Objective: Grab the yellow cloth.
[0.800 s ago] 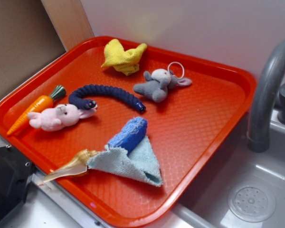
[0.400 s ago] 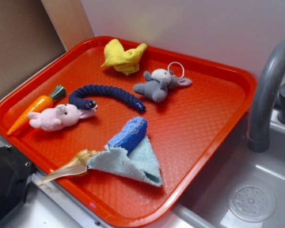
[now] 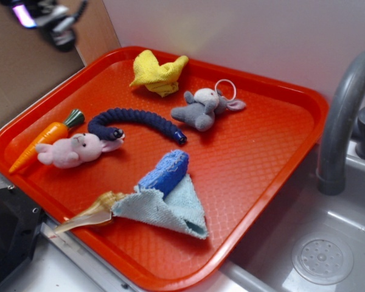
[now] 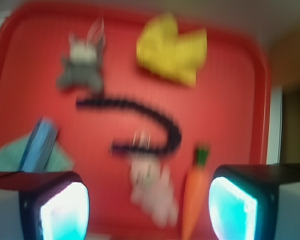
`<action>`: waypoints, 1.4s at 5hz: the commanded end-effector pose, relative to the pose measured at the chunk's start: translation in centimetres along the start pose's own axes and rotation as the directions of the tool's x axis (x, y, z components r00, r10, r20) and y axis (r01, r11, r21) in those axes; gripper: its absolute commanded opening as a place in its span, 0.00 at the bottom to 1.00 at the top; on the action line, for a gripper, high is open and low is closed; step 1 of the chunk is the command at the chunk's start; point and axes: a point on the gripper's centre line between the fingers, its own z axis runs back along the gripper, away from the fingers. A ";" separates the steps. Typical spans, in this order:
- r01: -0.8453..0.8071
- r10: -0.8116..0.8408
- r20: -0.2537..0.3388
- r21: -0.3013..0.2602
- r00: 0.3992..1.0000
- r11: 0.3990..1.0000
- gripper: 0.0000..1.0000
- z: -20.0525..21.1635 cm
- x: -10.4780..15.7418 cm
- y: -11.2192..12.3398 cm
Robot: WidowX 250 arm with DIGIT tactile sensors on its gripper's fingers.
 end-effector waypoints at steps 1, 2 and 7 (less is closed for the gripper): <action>0.103 -0.089 0.167 -0.077 0.982 0.992 1.00 -2.1 3.6 1.8; 0.103 -0.089 0.167 -0.077 0.982 0.992 1.00 -2.1 3.6 1.8; 0.077 -0.077 0.019 -0.023 0.997 0.997 1.00 -11.6 10.3 0.7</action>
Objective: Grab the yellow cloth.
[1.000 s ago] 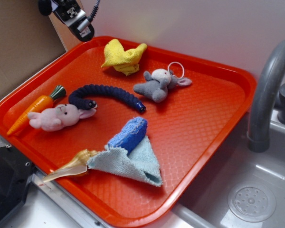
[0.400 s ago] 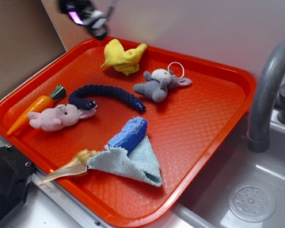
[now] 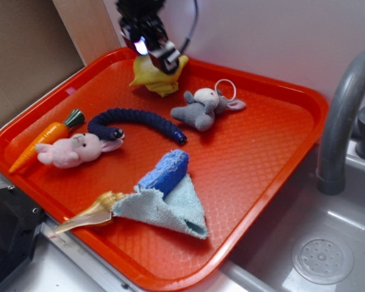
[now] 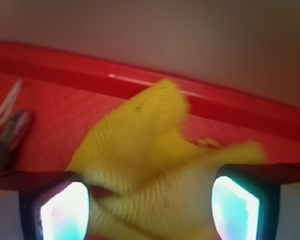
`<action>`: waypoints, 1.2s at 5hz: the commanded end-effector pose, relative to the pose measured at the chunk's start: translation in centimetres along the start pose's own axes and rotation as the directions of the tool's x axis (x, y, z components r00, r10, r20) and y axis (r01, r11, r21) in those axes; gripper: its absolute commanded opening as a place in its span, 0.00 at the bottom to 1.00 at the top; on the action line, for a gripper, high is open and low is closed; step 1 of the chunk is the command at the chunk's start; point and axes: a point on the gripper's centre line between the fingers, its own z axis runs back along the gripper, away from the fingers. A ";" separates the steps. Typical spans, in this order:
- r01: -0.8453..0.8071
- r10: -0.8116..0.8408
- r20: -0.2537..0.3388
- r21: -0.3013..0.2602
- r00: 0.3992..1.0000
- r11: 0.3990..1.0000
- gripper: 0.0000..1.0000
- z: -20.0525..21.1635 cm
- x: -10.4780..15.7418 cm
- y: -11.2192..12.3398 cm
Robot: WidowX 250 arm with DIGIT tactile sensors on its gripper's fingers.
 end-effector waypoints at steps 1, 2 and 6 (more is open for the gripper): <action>0.069 -0.070 0.021 0.047 0.997 0.997 1.00 -1.3 2.1 -2.5; 0.056 -0.056 0.025 0.031 0.998 0.998 1.00 -1.2 2.0 -1.8; 0.030 -0.018 -0.084 0.142 0.996 0.989 0.00 4.8 -3.0 -0.9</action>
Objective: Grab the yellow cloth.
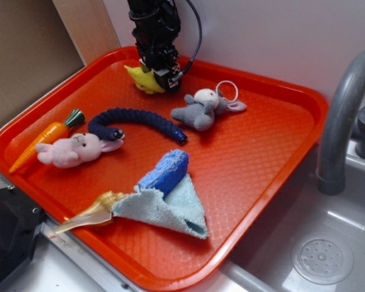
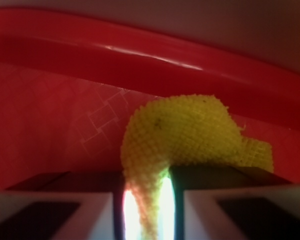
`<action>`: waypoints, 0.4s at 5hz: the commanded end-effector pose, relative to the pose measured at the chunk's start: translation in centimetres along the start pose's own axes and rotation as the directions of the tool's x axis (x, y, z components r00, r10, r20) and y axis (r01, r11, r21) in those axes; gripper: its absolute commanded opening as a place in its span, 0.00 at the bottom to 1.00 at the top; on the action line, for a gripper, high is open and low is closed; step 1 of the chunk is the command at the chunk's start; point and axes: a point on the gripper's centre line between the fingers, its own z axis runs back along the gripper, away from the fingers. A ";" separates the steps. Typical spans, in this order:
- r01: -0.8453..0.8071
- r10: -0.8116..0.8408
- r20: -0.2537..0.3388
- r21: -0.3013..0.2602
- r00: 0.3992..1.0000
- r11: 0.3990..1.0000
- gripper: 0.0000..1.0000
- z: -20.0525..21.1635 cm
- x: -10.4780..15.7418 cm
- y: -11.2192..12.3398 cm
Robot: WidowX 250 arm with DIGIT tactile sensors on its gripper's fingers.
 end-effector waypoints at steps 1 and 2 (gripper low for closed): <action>0.089 -0.088 -0.012 0.150 0.996 0.985 0.00 12.5 -7.5 -4.5; 0.081 -0.078 -0.027 0.136 0.997 0.987 0.00 17.6 -7.4 -4.9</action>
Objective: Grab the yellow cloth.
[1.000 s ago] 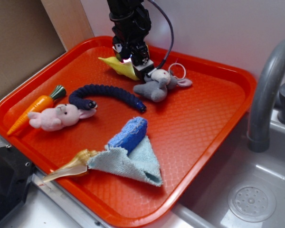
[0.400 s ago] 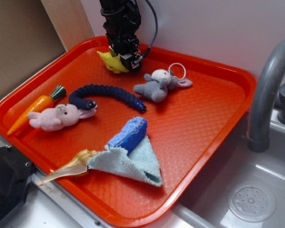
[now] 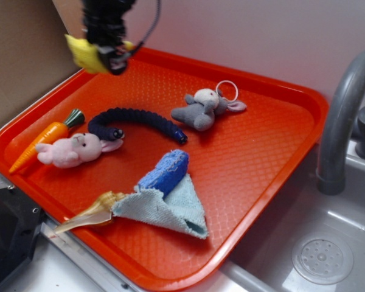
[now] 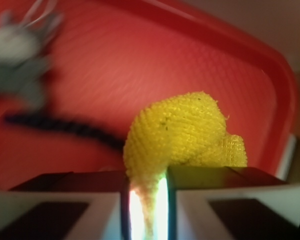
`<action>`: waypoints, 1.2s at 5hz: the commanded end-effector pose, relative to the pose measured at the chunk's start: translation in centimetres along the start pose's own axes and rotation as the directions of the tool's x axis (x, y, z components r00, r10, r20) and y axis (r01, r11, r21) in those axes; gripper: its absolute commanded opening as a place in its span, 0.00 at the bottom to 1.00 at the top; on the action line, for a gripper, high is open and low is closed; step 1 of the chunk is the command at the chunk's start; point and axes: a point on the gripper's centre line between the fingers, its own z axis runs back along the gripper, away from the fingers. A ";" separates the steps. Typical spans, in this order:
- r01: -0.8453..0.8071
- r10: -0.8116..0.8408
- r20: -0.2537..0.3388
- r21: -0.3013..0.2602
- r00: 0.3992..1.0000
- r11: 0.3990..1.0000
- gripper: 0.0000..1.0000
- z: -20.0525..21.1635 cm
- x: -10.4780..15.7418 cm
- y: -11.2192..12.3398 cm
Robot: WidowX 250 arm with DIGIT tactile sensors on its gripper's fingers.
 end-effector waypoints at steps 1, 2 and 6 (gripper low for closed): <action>-0.088 0.089 0.021 -0.049 0.996 0.995 0.00 10.0 0.6 -0.1; -0.056 0.059 0.020 -0.122 0.998 0.991 0.00 10.1 2.1 0.0; -0.028 0.029 0.005 -0.146 1.000 0.989 0.00 9.0 2.5 -0.4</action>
